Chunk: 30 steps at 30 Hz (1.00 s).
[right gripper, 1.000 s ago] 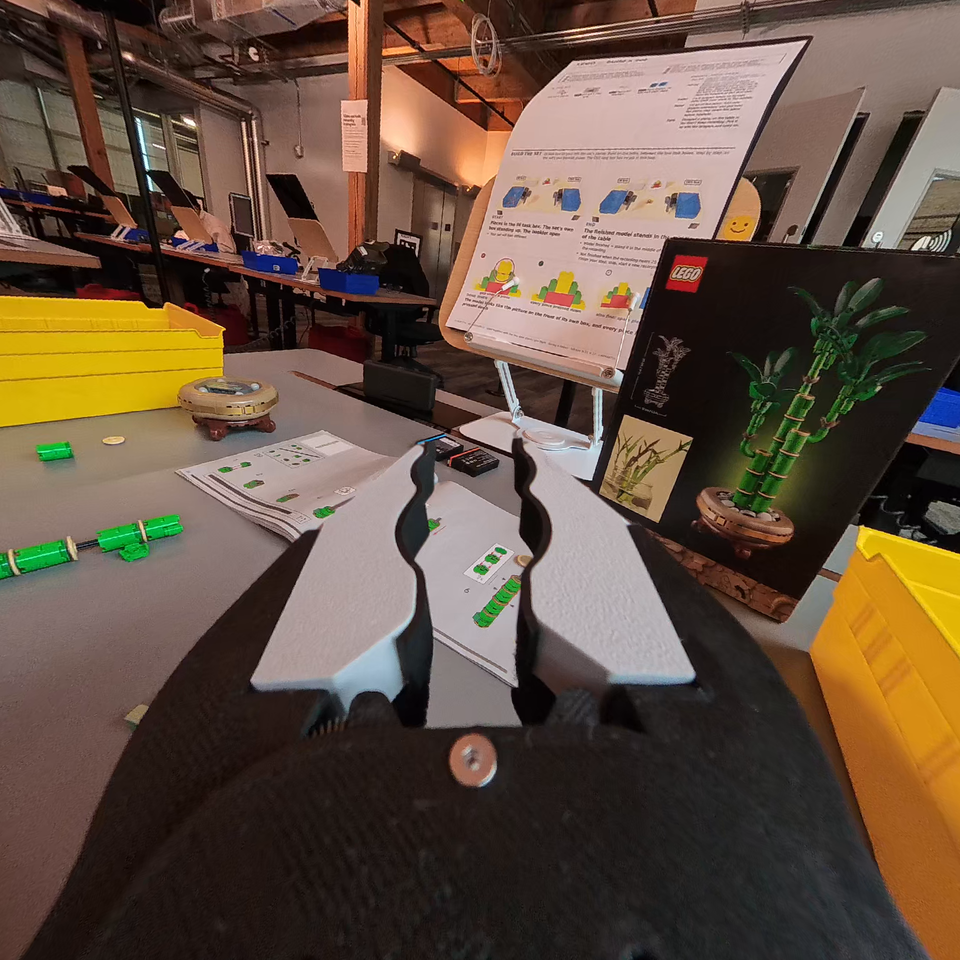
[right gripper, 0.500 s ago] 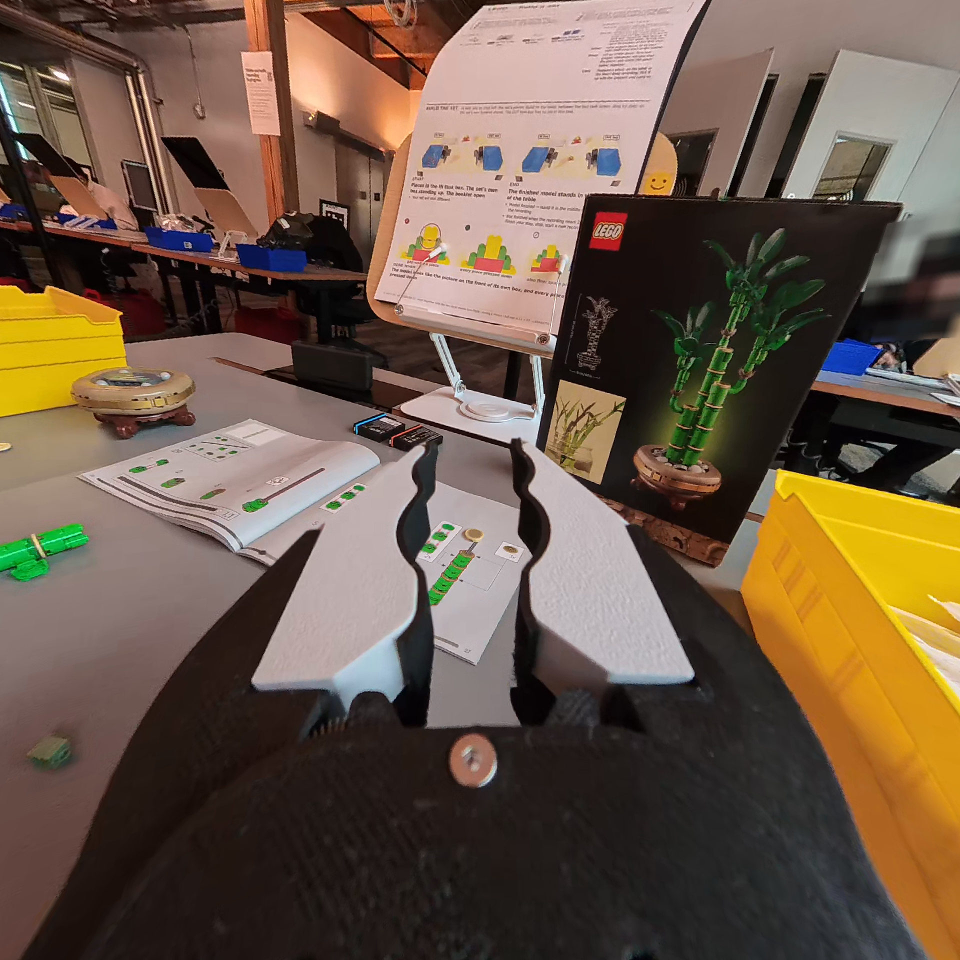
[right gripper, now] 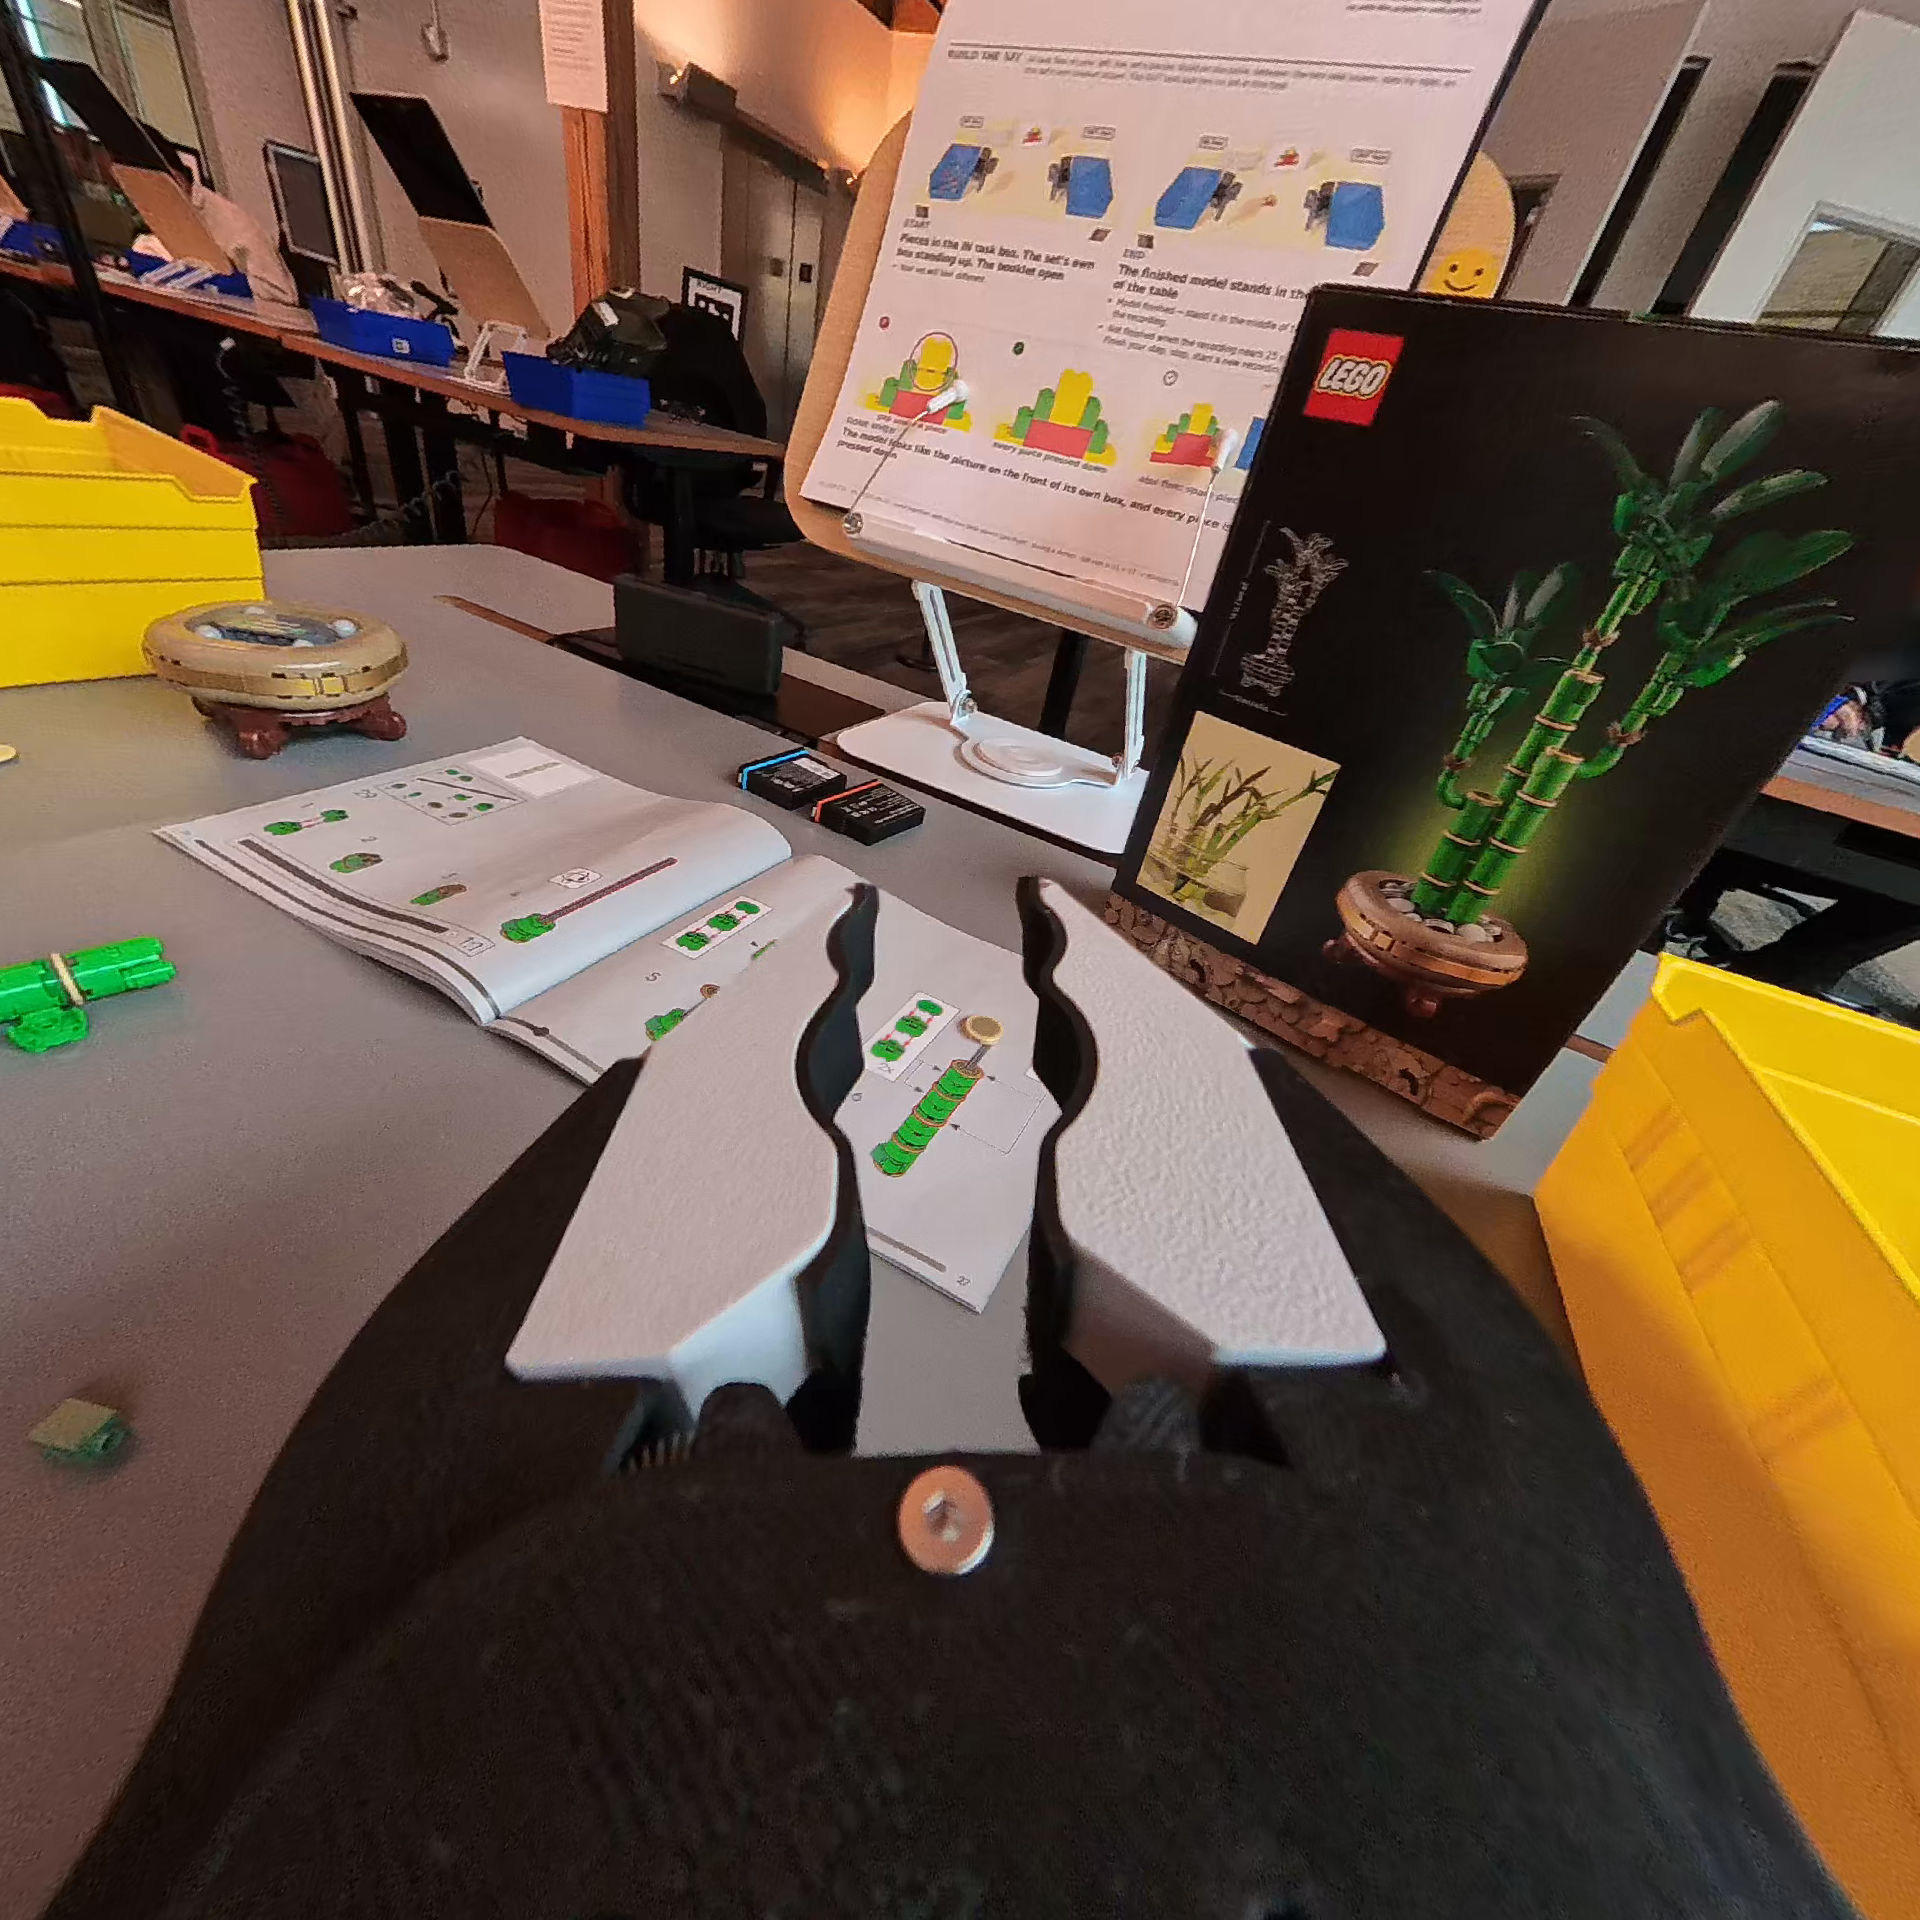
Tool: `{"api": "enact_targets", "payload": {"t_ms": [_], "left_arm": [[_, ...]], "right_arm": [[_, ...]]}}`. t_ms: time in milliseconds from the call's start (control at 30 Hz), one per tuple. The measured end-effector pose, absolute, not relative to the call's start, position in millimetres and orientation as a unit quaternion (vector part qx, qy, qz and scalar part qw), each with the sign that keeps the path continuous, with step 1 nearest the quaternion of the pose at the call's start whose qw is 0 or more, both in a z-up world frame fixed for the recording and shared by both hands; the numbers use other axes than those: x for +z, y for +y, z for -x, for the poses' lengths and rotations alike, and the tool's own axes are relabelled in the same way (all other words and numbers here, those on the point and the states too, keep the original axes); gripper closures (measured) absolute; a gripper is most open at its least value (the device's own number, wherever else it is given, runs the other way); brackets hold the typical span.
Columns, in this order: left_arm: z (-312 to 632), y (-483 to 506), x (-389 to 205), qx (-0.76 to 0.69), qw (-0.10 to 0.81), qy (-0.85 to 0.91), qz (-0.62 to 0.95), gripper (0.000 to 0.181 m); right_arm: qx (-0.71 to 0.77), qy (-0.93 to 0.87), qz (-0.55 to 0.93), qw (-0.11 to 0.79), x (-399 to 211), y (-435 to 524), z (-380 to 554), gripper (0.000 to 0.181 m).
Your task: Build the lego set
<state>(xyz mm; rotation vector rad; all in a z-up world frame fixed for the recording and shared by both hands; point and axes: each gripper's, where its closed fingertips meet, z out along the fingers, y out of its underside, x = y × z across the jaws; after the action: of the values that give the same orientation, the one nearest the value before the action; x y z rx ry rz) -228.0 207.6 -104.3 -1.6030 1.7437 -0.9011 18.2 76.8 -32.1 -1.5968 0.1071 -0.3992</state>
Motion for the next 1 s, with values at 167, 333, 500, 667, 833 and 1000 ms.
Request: {"api": "enact_targets", "payload": {"t_ms": [167,333,500,667,833,1000], "left_arm": [[202,188,-101,-0.339,0.248,0.792,0.442,0.149],[197,183,-127,-0.242,0.102,0.908,0.326,0.149],[198,186,-148,-0.154,0.064,0.944,0.284,0.147],[200,197,-164,-0.098,0.049,0.954,0.279,0.151],[204,199,-168,-0.089,0.038,0.957,0.272,0.158],[202,205,-167,-0.080,0.026,0.959,0.269,0.168]], "right_arm": [[-0.166,0.050,0.711,0.681,-33,75,-16,0.155],[-0.135,0.069,0.701,0.697,-28,73,-18,0.155],[-0.139,0.083,0.688,0.707,-20,62,-23,0.155],[-0.100,0.110,0.671,0.726,-15,57,-28,0.155],[-0.056,0.121,0.666,0.733,-14,57,-26,0.154],[-0.046,0.121,0.658,0.741,-10,55,-24,0.154]]}}
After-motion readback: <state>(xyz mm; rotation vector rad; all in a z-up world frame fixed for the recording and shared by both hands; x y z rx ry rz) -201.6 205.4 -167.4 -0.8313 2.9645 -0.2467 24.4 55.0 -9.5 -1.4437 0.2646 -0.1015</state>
